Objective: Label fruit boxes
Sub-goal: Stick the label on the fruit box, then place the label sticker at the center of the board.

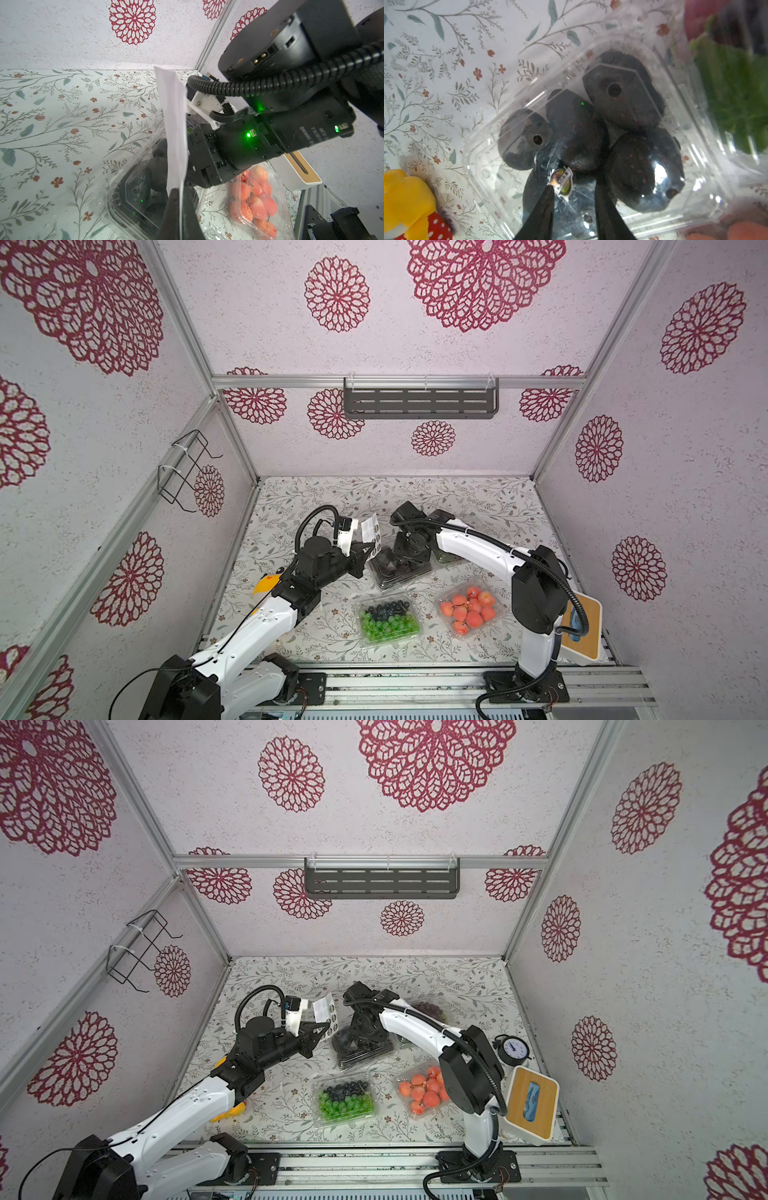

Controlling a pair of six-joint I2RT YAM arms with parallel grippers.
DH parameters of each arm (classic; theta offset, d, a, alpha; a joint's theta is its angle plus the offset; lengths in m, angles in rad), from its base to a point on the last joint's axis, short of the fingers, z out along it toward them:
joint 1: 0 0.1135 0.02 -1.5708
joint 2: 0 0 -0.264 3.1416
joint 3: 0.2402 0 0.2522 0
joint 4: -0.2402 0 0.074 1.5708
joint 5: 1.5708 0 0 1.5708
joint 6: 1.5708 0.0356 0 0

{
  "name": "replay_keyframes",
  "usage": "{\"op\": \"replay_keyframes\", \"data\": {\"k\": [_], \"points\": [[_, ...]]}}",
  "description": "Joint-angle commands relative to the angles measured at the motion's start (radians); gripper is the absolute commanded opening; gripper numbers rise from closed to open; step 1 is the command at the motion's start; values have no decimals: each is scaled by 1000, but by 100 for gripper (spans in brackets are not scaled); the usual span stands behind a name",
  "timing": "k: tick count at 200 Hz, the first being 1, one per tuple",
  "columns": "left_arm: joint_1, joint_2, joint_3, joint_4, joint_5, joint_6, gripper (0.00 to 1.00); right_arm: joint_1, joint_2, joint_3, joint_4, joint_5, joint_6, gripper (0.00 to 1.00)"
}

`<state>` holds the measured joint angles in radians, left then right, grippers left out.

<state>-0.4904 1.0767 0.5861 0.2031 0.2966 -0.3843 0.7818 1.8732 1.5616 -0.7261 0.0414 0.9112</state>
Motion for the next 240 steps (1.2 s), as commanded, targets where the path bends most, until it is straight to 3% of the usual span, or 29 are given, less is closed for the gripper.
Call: {"op": "replay_keyframes", "data": {"k": [1,15,32,92,129,183,198,224,240], "points": [[6,-17,-8,11,-11,18,0,-17,-100,-58,130,-26,-104,29],[11,-16,-9,12,0,17,0,-28,-143,-135,231,-84,-109,10],[15,-16,-13,19,21,15,0,-36,-172,-188,285,-117,-109,0],[16,0,-3,6,12,6,0,-67,-161,-262,413,-207,-164,0],[19,20,-11,2,-11,2,0,-72,-157,-351,498,-287,-104,0],[23,15,-17,-34,-67,-21,0,-92,-213,-463,538,-263,-75,0],[64,12,-29,-96,-125,-91,0,-92,-235,-490,616,-287,-66,0],[195,80,-85,-108,25,-224,0,-77,-263,-464,767,-309,-126,0],[229,158,-70,-190,-11,-248,0,-81,-288,-460,841,-307,-167,0]]}}
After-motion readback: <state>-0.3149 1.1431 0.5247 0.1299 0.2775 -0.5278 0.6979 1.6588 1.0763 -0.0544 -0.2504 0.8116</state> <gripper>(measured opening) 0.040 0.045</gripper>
